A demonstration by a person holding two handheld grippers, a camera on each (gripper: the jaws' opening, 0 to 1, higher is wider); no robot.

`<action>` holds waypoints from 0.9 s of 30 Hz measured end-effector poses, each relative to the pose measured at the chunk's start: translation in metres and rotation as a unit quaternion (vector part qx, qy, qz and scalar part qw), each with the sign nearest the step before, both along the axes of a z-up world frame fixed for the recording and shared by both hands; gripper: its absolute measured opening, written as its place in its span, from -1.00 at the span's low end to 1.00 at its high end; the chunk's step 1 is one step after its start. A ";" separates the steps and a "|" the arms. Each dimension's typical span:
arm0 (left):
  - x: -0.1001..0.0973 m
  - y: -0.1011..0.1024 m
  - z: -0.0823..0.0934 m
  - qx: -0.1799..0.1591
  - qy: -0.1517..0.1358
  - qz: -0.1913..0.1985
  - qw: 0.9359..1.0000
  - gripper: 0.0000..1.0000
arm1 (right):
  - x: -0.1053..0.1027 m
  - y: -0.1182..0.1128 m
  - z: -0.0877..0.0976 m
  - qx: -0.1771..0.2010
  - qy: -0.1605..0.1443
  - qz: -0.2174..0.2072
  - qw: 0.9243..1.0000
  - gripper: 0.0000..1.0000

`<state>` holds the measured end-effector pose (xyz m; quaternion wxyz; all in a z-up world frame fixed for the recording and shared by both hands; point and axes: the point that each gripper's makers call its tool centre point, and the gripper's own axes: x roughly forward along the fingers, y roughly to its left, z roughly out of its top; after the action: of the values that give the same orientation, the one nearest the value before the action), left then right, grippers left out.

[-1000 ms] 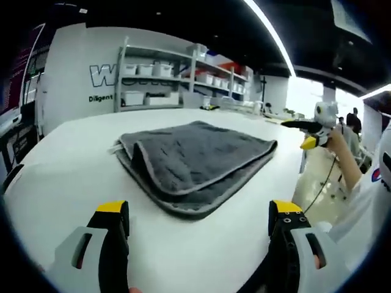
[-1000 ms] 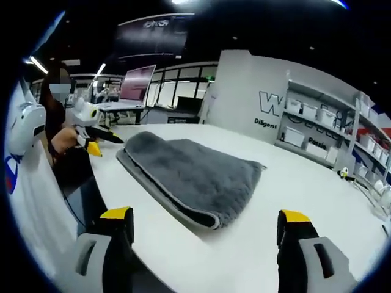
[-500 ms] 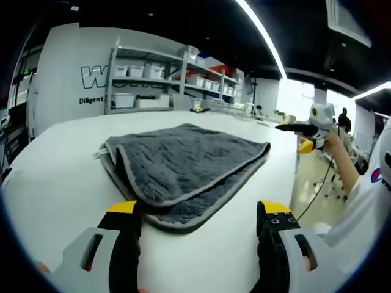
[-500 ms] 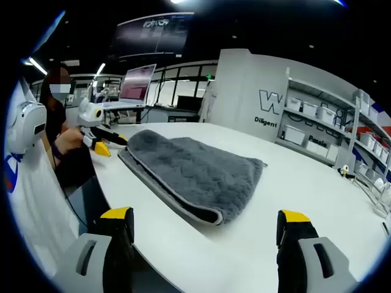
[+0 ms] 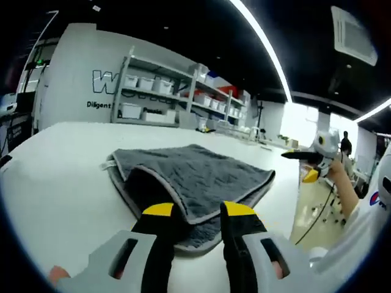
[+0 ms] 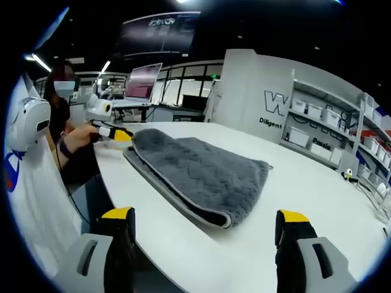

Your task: Open the folded towel by lifting each exposed corner and separating the folded layers until the towel lies flat within the target outline without major curled edges

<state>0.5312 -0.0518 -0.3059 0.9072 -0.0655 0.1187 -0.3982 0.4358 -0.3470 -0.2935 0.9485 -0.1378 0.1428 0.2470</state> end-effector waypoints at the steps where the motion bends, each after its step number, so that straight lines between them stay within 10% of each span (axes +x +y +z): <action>1: 0.001 -0.001 0.001 -0.002 -0.001 0.001 1.000 -0.67 | 0.000 0.002 0.000 -0.001 0.000 0.002 1.000 0.93; 6: 0.004 -0.004 0.002 -0.009 -0.001 -0.001 1.000 -0.93 | -0.002 0.012 -0.001 -0.007 0.000 0.013 1.000 0.90; 27: -0.002 -0.038 0.052 -0.054 -0.021 -0.047 0.997 -0.95 | -0.010 0.045 -0.002 -0.028 -0.013 0.033 0.999 0.85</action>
<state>0.5296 -0.0894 -0.2535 0.8850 -0.1001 0.0812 -0.4474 0.4263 -0.3024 -0.2952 0.9373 -0.1721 0.1327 0.2723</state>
